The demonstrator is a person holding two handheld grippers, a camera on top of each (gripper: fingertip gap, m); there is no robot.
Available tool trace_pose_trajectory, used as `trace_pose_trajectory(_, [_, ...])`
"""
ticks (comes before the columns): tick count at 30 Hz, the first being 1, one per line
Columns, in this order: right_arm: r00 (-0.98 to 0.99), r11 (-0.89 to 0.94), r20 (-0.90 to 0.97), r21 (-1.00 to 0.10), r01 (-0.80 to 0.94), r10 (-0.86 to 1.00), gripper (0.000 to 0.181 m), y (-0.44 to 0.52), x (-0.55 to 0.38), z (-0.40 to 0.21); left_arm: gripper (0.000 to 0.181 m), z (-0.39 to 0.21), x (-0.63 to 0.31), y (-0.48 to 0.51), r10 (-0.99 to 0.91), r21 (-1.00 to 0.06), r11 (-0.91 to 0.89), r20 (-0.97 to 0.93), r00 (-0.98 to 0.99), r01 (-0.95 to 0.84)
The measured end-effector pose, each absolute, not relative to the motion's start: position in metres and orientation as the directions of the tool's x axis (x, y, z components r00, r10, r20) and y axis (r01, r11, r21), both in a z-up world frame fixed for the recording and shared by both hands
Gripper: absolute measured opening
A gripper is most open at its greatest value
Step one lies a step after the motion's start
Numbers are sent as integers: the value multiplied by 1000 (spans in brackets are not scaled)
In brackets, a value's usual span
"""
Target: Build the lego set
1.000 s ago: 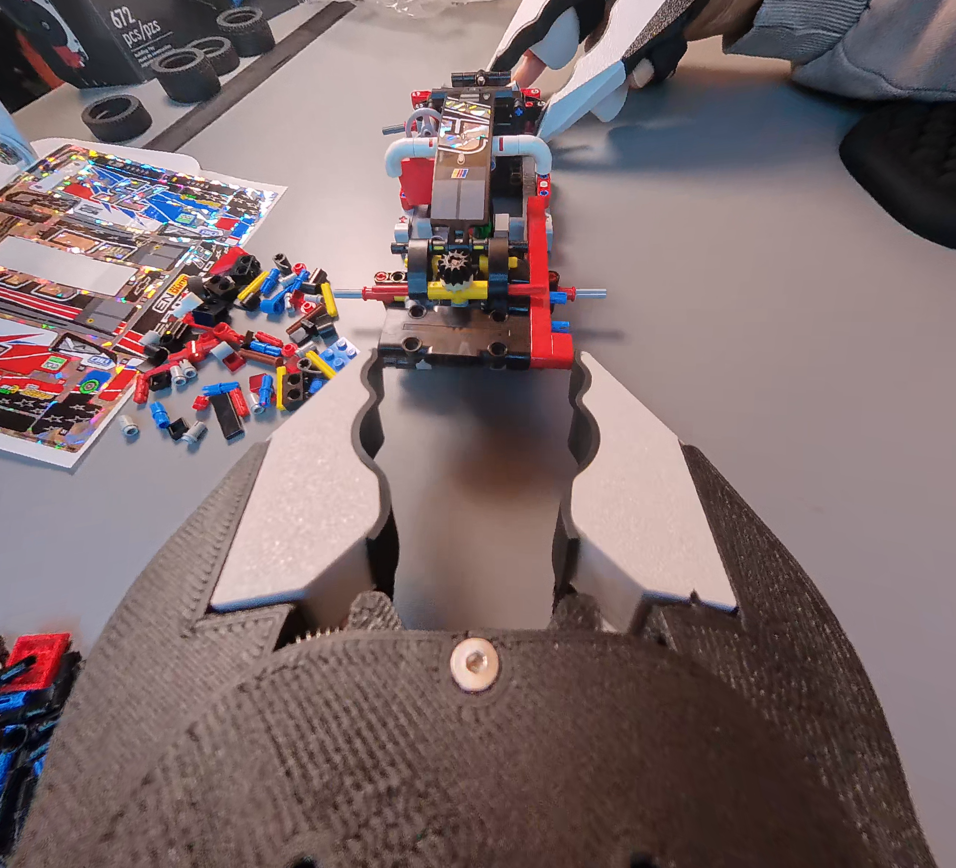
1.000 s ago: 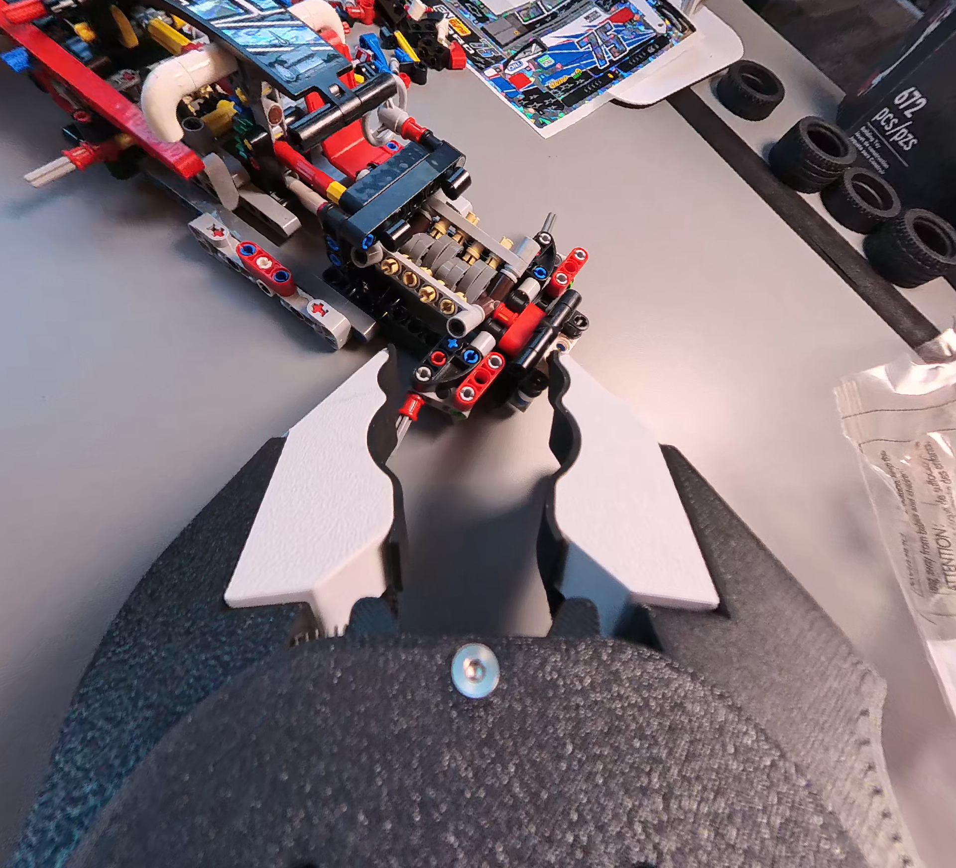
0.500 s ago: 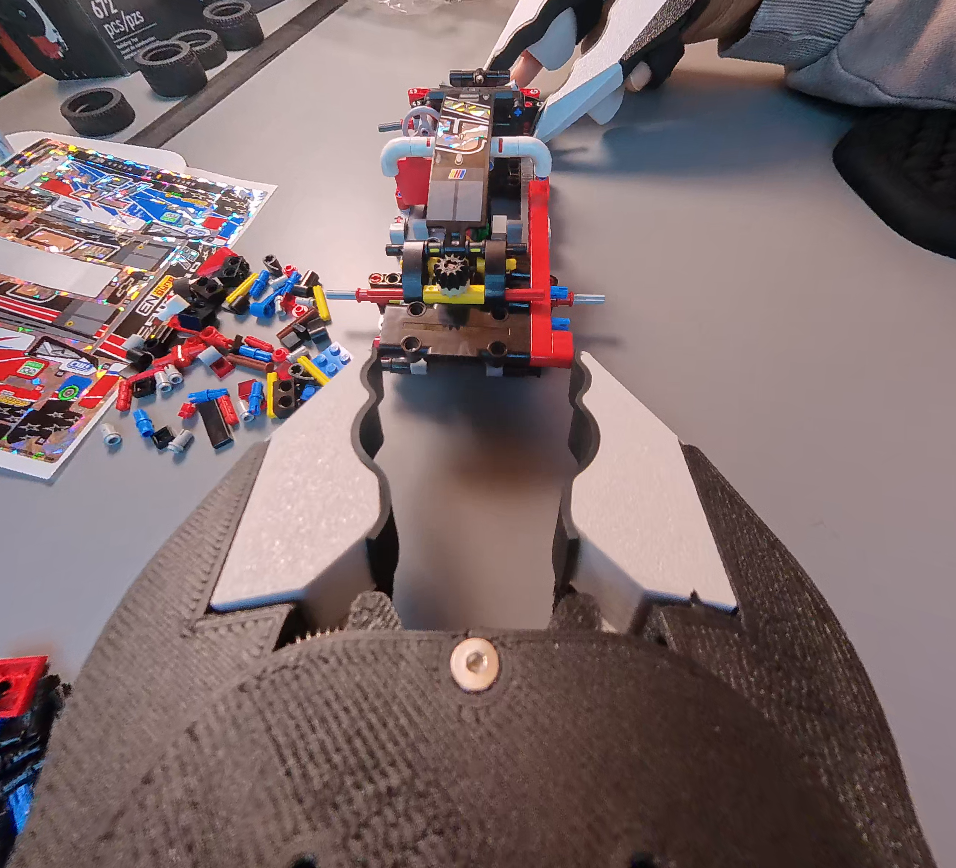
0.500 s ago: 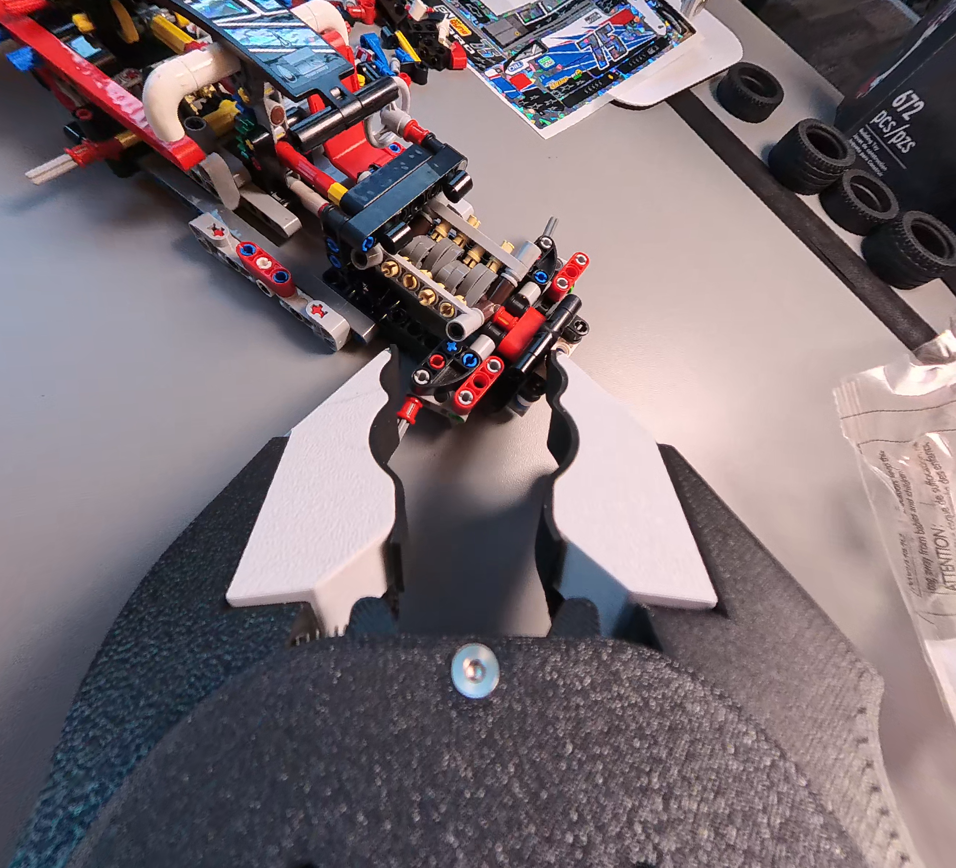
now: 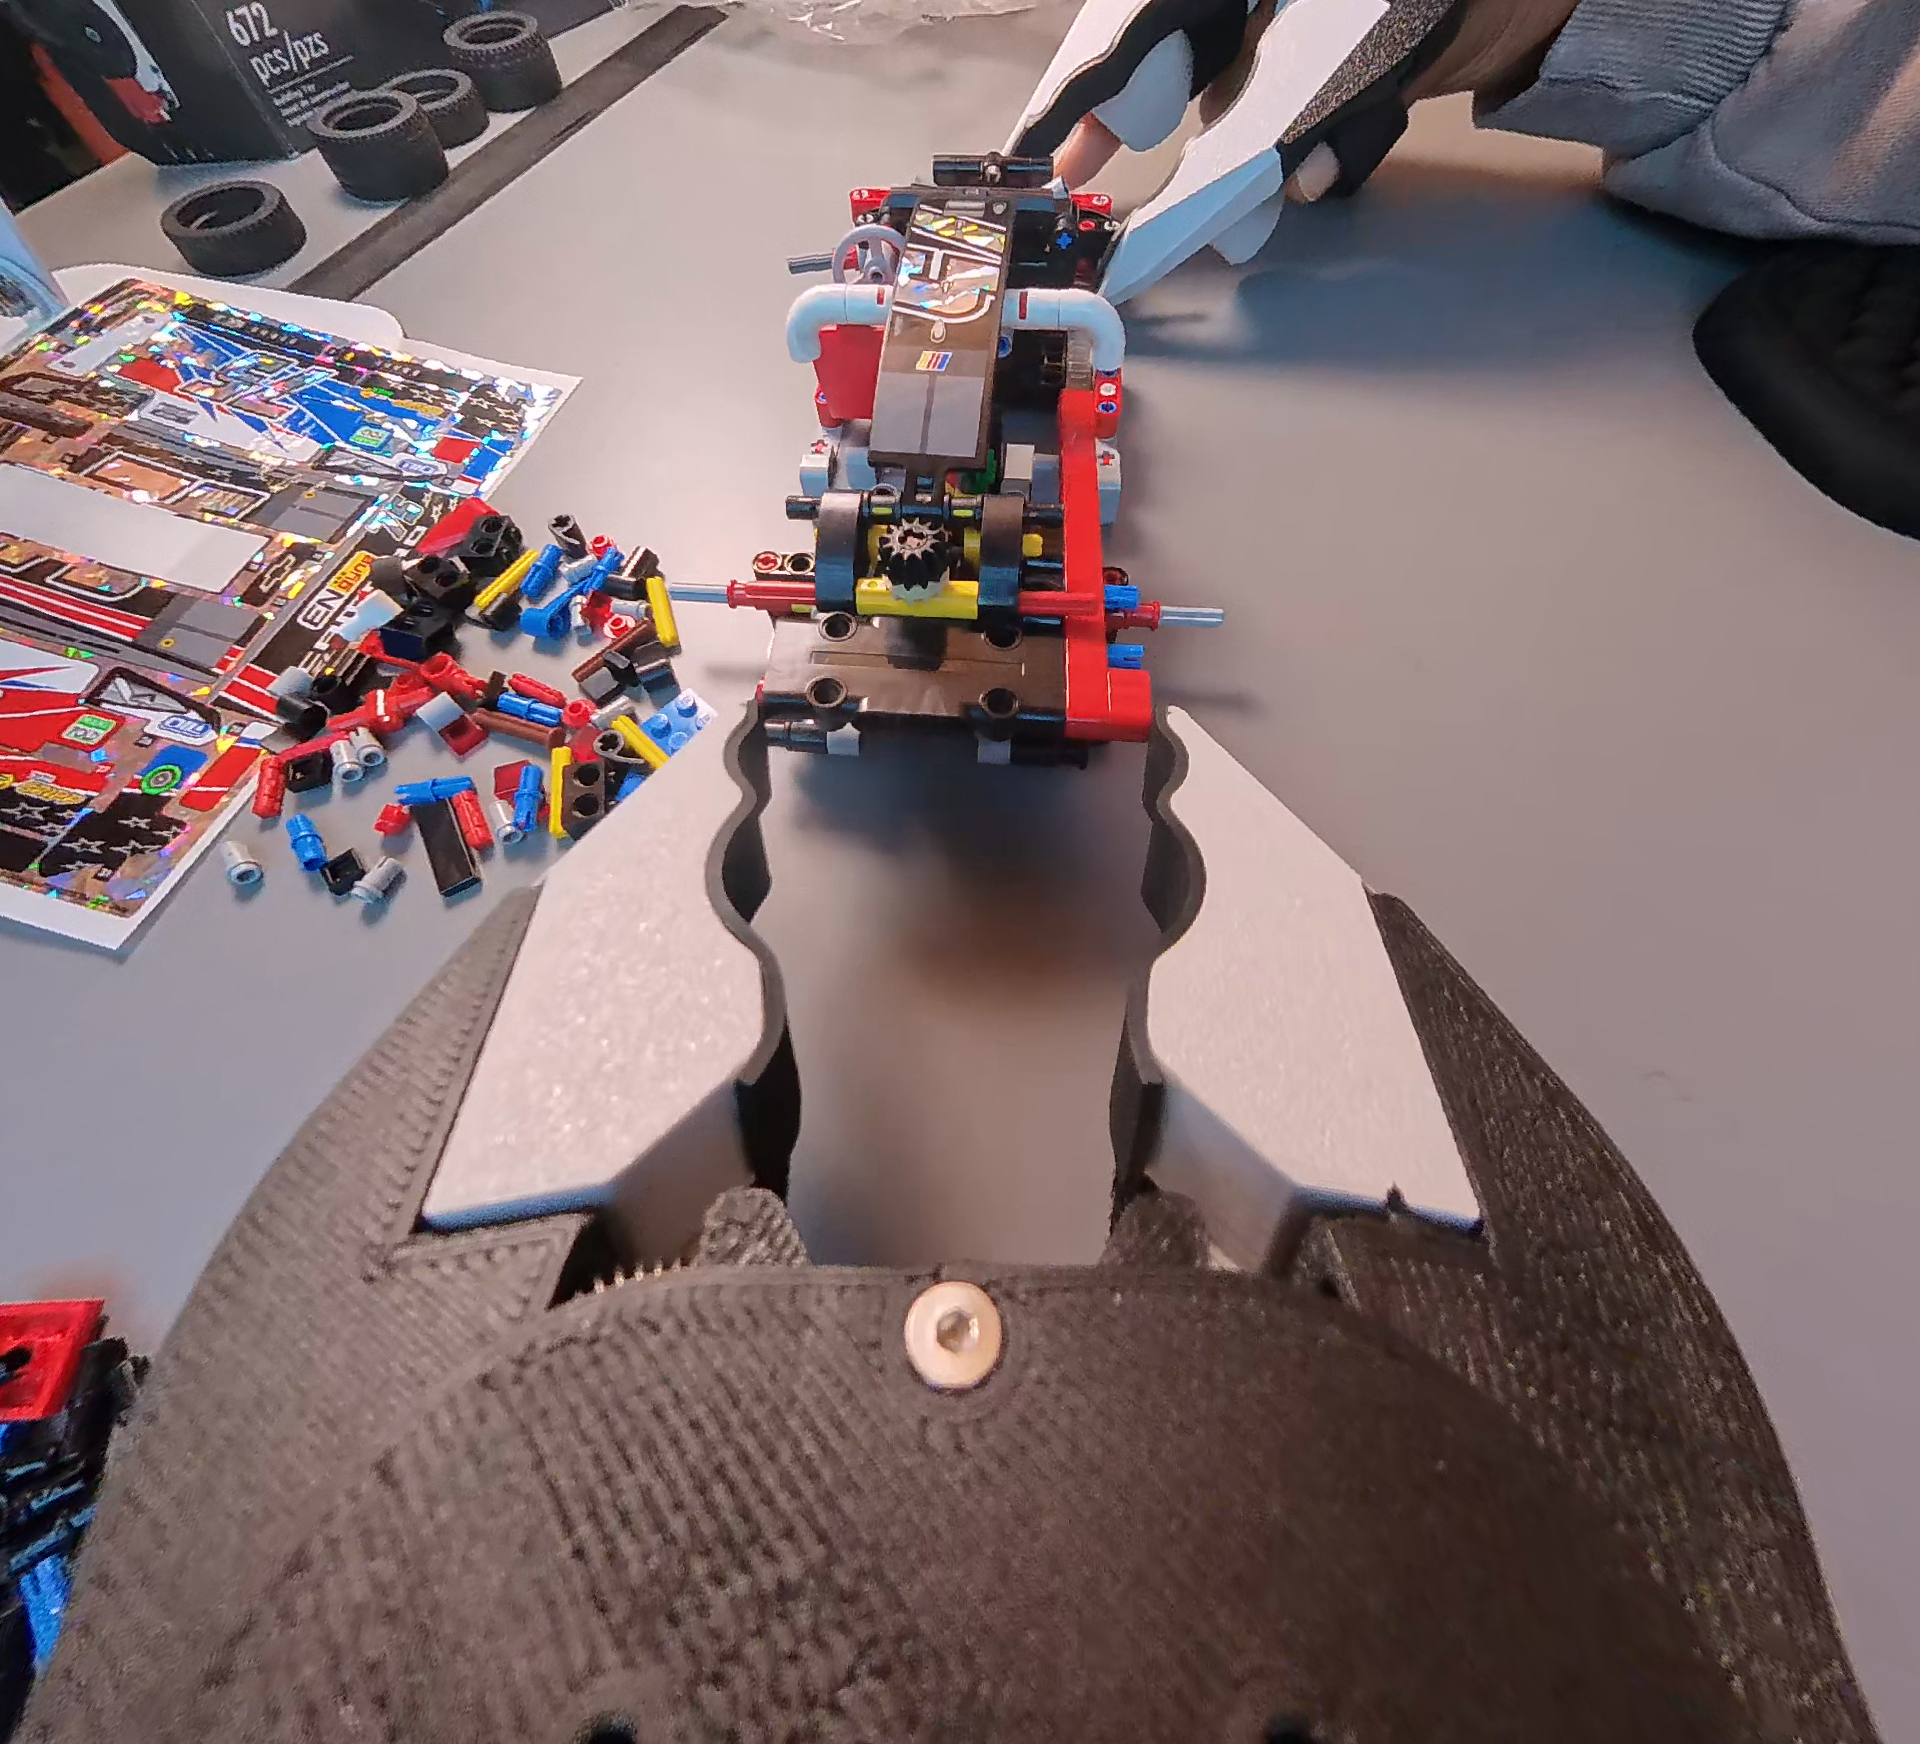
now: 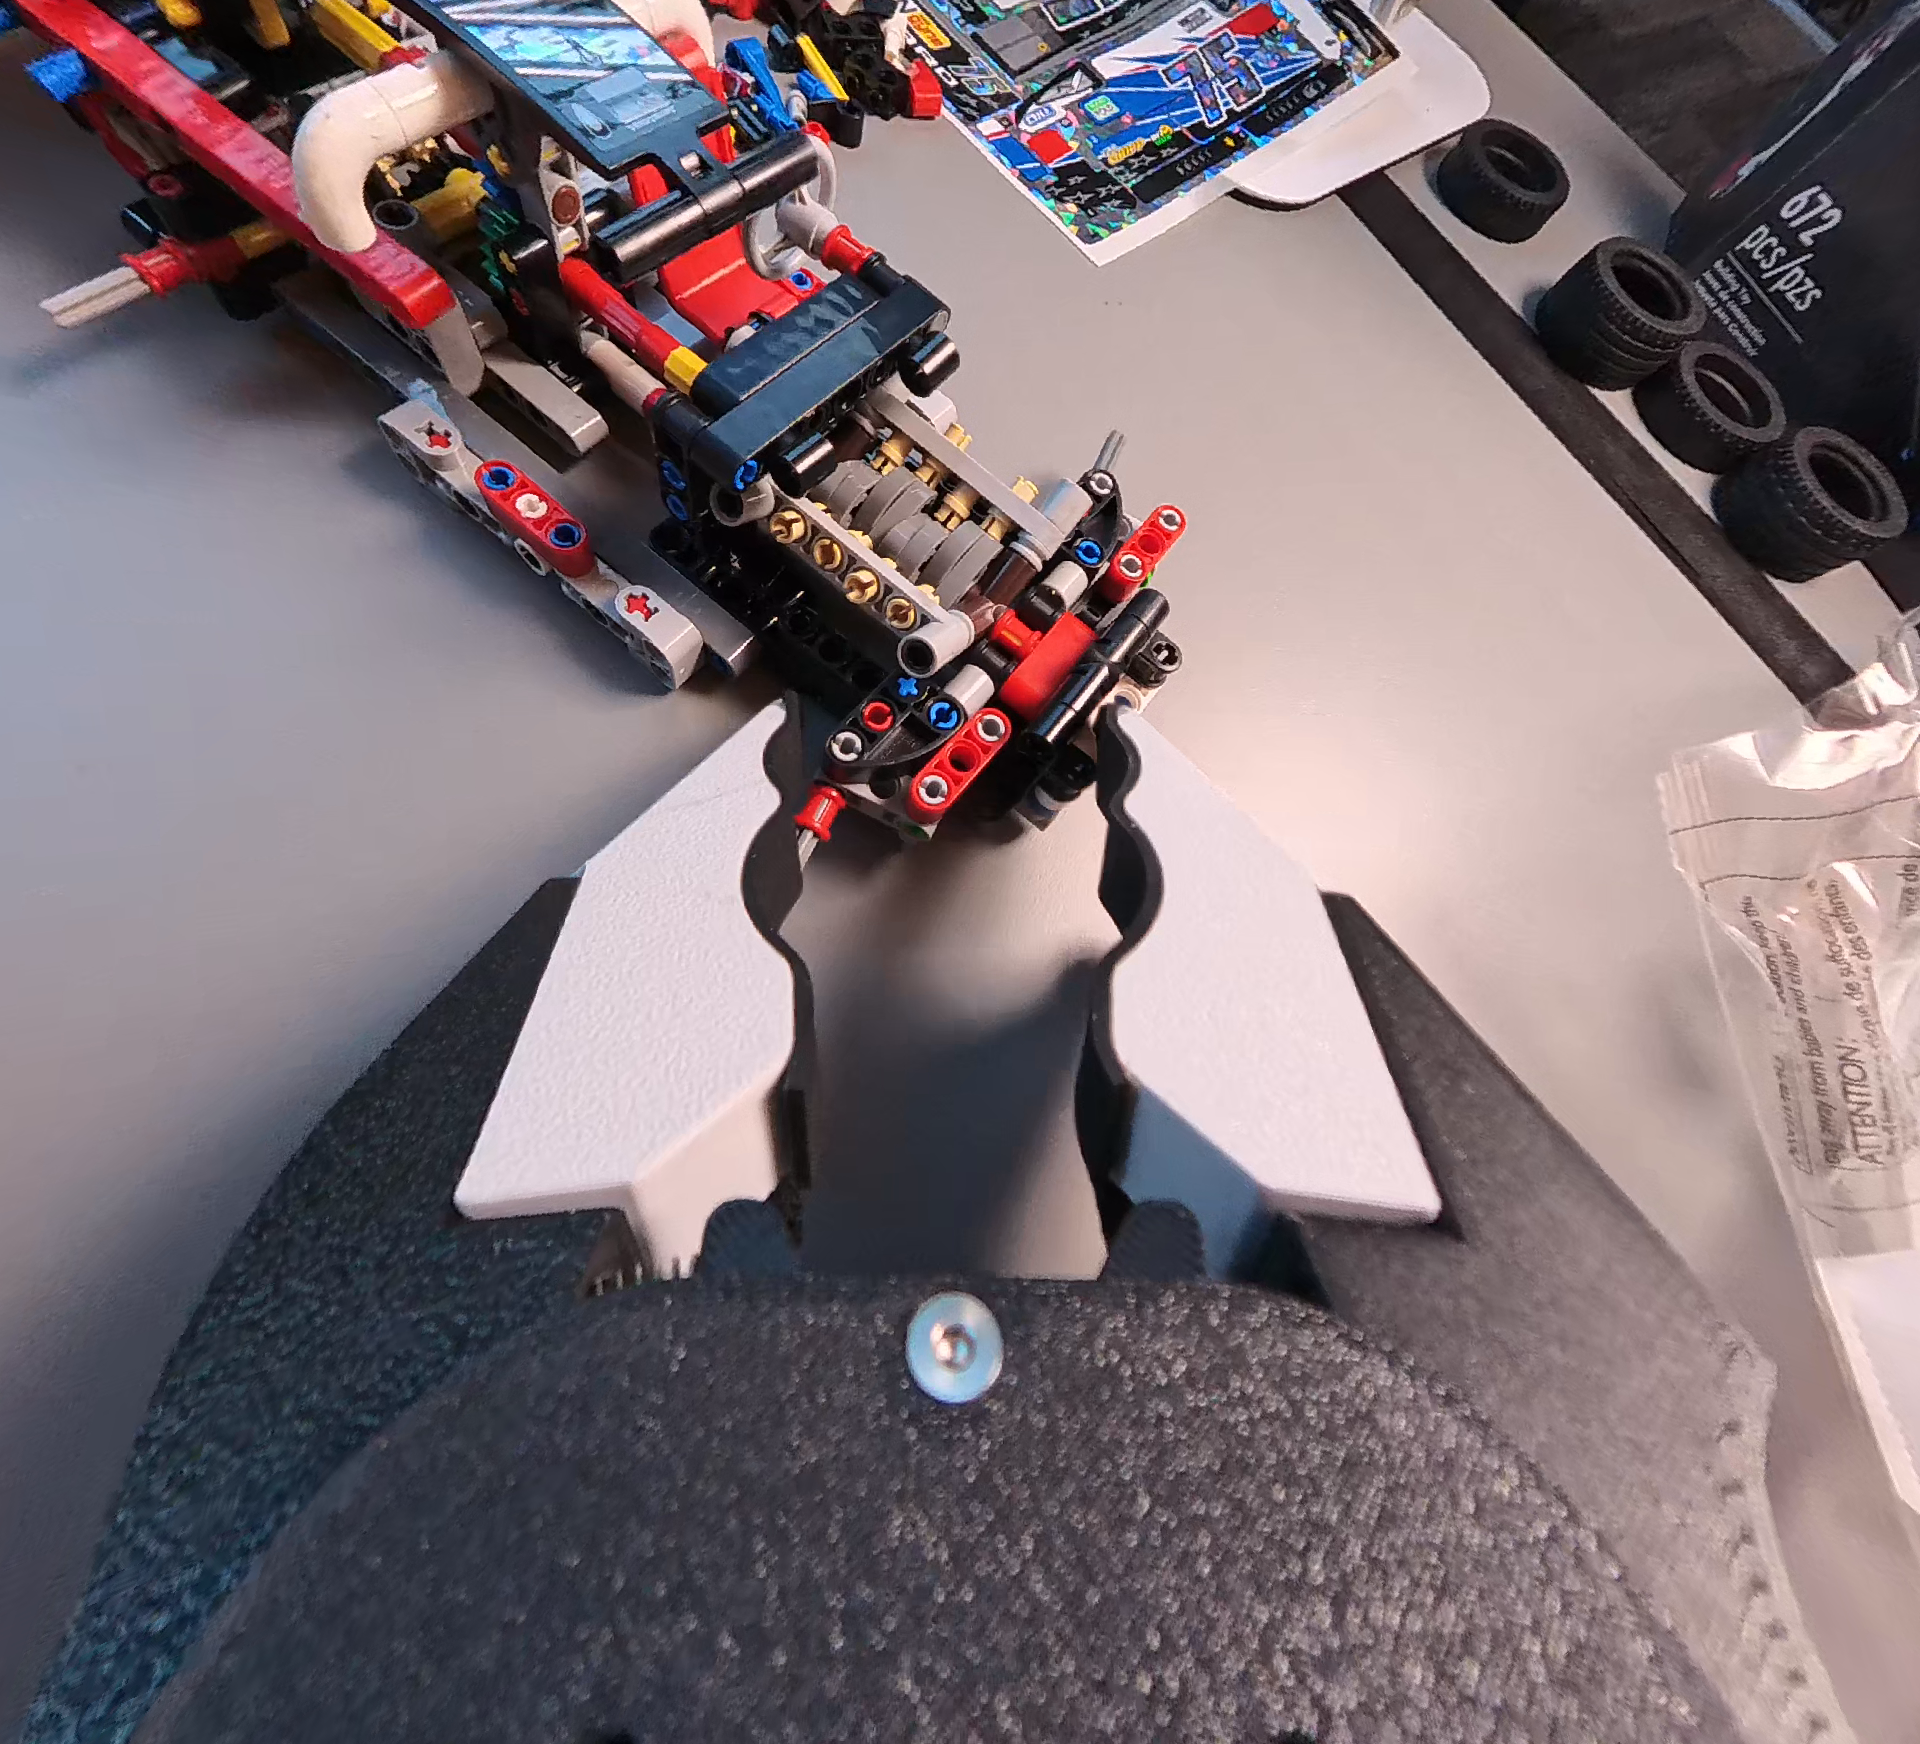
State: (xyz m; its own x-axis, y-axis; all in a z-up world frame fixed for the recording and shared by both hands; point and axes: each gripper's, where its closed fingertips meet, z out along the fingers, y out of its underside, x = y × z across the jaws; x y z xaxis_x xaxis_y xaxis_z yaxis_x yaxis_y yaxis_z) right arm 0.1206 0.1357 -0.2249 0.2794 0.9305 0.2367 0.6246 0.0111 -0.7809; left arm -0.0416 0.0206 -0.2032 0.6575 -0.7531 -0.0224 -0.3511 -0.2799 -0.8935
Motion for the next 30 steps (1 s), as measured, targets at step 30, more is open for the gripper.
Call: trace_pose_trajectory(30, [60, 328, 438, -749, 576, 897, 44, 55, 70, -179, 71, -225, -35, -10, -815, -826, -325, -3, 580, -460])
